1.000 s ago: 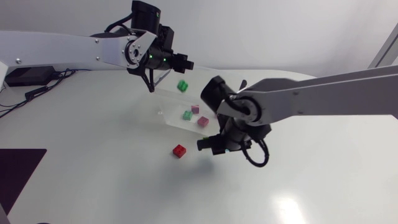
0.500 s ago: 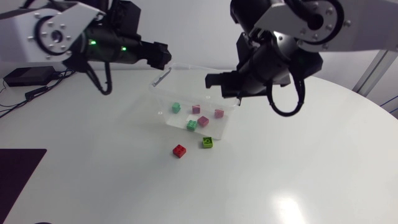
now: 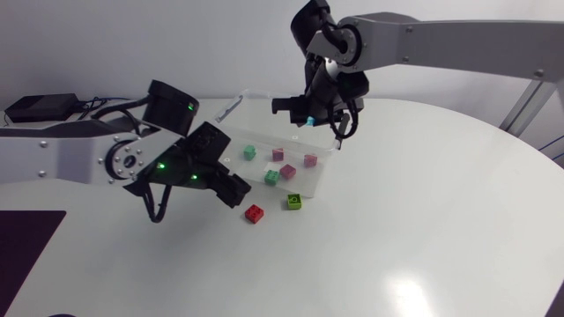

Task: Place the duplo bricks in the container

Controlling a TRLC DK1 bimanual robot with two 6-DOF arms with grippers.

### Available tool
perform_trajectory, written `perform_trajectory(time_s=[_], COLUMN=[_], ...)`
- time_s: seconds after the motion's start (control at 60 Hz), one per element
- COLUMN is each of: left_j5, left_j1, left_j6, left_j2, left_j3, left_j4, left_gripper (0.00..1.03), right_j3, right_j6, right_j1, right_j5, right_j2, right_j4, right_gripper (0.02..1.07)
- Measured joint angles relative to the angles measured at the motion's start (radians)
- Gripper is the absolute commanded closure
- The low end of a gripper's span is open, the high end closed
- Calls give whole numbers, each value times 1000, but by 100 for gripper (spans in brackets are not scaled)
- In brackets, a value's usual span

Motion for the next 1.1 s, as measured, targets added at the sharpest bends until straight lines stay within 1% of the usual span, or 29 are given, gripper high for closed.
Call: perform_trajectory(time_s=[0.017, 0.05, 0.117, 0.133, 0.15, 0.3, 0.333, 0.4, 0.417, 0.45, 0.533, 0.567, 0.6, 0.617, 0.667, 0.717, 0.733, 0.767, 0.883, 0.95, 1.017, 1.1], left_j5=[0, 0, 0, 0, 0, 0, 0, 0, 0, 0, 0, 0, 0, 0, 0, 0, 0, 0, 0, 0, 0, 0], left_j1=[-3, -8, -18, -21, -24, -36, -38, -40, -41, -41, -41, -41, -41, -42, -46, -51, -53, -56, -64, -65, -64, -55], left_j6=[2, 9, 22, 26, 29, 53, 55, 60, 62, 62, 63, 63, 63, 62, 62, 63, 62, 62, 63, 63, 63, 66], left_j2=[13, 44, 101, 121, 150, 248, 261, 282, 286, 295, 313, 320, 324, 326, 332, 341, 346, 353, 370, 368, 354, 307], left_j3=[0, 2, 8, 11, 18, 34, 37, 45, 48, 55, 73, 79, 82, 82, 84, 87, 89, 90, 91, 90, 78, 53], left_j4=[5, 11, 14, 14, 14, 17, 19, 26, 28, 35, 43, 43, 43, 43, 43, 39, 39, 39, 36, 36, 31, 0], left_gripper=[19, 19, 19, 19, 19, 20, 22, 25, 28, 30, 31, 37, 40, 45, 51, 64, 70, 80, 83, 83, 84, 84], right_j3=[10, 33, 67, 72, 79, 74, 56, -15, -34, -80, -173, -211, -250, -267, -318, -370, -386, -417, -533, -585, -614, -641], right_j6=[-1, -4, -11, -11, -12, -12, -12, -12, -12, -11, -9, 0, 12, 16, 33, 44, 48, 56, 69, 75, 85, 91], right_j1=[-2, -5, -12, -12, -13, -15, -12, 1, 6, 21, 68, 90, 113, 123, 151, 172, 177, 182, 185, 189, 201, 219], right_j5=[0, 0, 0, 0, 0, 0, 0, 0, 0, -2, -7, -11, -19, -24, -30, -40, -44, -50, -60, -60, -60, -60], right_j2=[12, 36, 69, 74, 79, 61, 41, -35, -55, -112, -239, -293, -341, -361, -411, -446, -453, -461, -463, -463, -463, -462], right_j4=[0, 0, -1, -1, -4, -31, -30, -31, -32, -32, -39, -46, -51, -53, -55, -56, -57, -56, -44, -23, 3, 47], right_gripper=[67, 58, 24, 12, 9, 8, 8, 8, 8, 8, 8, 8, 8, 8, 8, 8, 8, 8, 8, 9, 9, 9])
